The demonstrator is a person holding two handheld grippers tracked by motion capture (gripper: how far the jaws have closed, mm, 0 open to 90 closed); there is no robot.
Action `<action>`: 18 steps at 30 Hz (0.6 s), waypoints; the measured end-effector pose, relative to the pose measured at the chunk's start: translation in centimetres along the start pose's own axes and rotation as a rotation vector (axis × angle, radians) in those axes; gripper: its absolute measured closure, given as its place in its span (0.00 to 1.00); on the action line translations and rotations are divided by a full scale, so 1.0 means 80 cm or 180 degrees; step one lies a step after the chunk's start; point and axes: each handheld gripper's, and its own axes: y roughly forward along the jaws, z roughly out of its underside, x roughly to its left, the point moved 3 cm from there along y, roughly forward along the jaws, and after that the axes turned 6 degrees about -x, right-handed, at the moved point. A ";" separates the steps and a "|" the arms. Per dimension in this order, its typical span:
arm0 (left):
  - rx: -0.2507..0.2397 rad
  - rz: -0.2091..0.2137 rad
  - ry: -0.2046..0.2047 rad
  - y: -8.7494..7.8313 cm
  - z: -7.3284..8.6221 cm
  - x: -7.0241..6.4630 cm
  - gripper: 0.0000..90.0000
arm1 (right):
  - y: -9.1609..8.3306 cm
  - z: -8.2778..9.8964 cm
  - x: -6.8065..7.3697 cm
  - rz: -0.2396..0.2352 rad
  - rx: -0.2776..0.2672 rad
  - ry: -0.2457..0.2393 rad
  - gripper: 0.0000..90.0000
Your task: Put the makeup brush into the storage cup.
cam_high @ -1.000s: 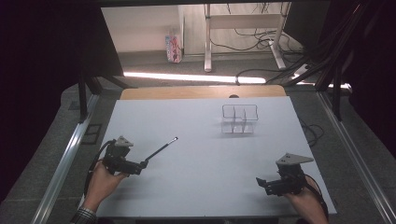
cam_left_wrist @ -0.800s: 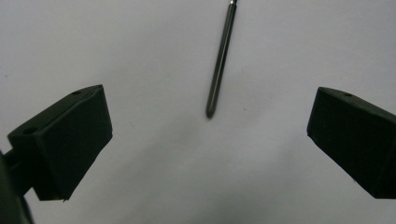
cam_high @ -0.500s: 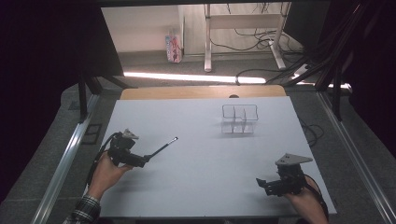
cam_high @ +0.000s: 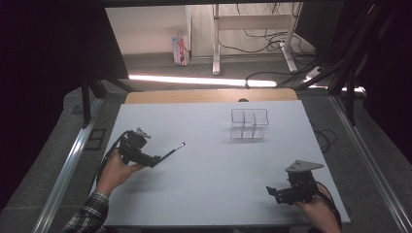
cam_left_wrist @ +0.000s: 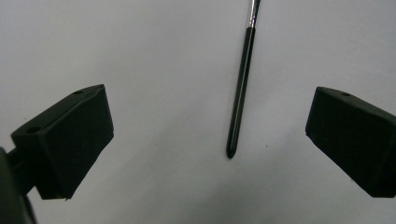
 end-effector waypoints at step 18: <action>0.0084 0.0013 0.0132 0.022 -0.048 -0.004 0.05 | 0.002 0.001 0.000 -0.0017 0.0056 -0.0029 0.00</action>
